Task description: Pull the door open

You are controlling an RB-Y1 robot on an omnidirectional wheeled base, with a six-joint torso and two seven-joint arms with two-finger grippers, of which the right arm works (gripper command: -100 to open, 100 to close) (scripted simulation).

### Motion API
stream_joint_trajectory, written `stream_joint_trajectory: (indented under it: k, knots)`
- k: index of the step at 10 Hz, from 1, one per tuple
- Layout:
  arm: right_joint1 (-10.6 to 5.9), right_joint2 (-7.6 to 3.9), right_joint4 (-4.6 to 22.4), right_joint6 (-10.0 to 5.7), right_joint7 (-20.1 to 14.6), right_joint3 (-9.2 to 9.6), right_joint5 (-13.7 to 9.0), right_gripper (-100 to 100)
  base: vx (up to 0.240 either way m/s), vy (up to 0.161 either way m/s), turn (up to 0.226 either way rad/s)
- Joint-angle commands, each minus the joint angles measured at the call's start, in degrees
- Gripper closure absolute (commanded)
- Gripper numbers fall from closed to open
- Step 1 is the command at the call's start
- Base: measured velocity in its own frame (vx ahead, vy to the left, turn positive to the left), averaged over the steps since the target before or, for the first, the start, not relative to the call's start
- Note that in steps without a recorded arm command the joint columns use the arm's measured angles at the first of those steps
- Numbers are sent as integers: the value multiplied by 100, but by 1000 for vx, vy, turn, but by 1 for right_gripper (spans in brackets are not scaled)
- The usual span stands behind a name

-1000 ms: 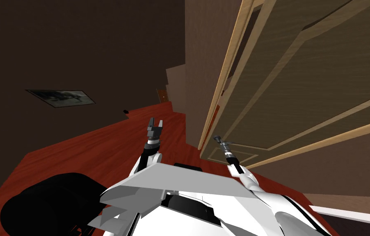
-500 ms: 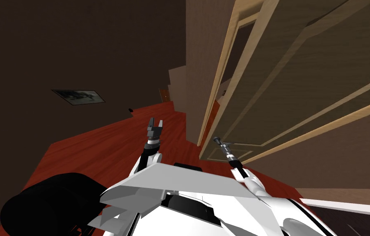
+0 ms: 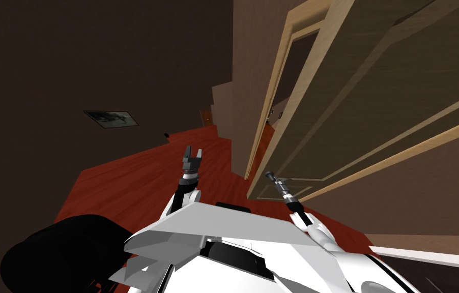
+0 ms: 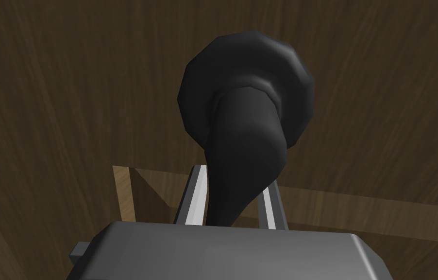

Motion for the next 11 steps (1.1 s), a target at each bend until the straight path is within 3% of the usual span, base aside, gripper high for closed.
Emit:
stream_joint_trajectory:
  k: [1, 4, 7, 9, 10, 11]
  knots:
    - [-45, -11, 160, -136, -16, 21, 16, 100, -73, -33, 23]
    - [70, -142, 230, -433, -144, 89, 59, 100, -100, -54, 99]
    - [230, -324, 328, -847, -320, 184, 118, 100, -195, -88, 141]
    - [264, -363, 349, -936, -358, 205, 131, 100, -128, -60, 52]
    - [289, -334, 288, -856, -348, 210, 133, 100, -45, -19, -7]
    - [345, -363, 344, -971, -373, 223, 132, 100, -123, -62, 230]
